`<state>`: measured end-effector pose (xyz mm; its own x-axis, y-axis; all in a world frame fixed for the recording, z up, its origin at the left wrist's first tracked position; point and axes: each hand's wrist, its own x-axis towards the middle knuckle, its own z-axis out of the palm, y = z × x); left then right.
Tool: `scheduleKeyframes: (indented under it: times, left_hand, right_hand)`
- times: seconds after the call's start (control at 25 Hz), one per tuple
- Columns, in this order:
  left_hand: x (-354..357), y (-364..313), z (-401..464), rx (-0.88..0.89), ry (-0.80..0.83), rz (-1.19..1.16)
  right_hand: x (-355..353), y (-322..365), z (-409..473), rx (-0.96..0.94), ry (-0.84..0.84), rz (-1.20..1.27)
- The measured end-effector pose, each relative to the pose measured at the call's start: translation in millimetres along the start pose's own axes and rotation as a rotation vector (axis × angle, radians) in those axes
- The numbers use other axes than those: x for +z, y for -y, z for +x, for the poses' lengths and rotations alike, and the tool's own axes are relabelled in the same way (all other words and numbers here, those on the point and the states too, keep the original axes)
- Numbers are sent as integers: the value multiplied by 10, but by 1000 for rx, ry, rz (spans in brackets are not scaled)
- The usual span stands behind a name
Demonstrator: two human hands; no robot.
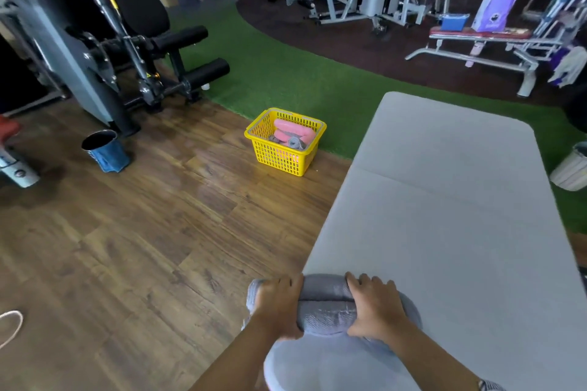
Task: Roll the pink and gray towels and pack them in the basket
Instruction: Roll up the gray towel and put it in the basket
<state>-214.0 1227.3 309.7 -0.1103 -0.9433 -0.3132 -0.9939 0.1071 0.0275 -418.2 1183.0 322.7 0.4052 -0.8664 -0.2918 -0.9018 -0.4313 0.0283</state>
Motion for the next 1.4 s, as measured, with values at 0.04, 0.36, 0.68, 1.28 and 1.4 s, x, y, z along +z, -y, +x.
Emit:
scheduleKeyframes:
  times: [0.04, 0.36, 0.68, 1.28, 1.4]
  left_hand:
    - [-23, 235, -28, -15, -1, 2]
    - [-237, 2363, -316, -135, -42, 12]
    - [-540, 3206, 440, -99, 38, 48]
    - [-1274, 4876, 3728, -60, 28, -38]
    - [-1364, 5106, 4443, 10, 34, -76]
  right_hand:
    - [-39, 210, 124, -7, -5, -2]
    - [-478, 2045, 1105, -83, -86, 101]
    - [-704, 2367, 2264, -12, 27, 121]
    - [-1413, 1976, 5750, 32, 30, 239]
    - [-1455, 1820, 6355, 88, 20, 235]
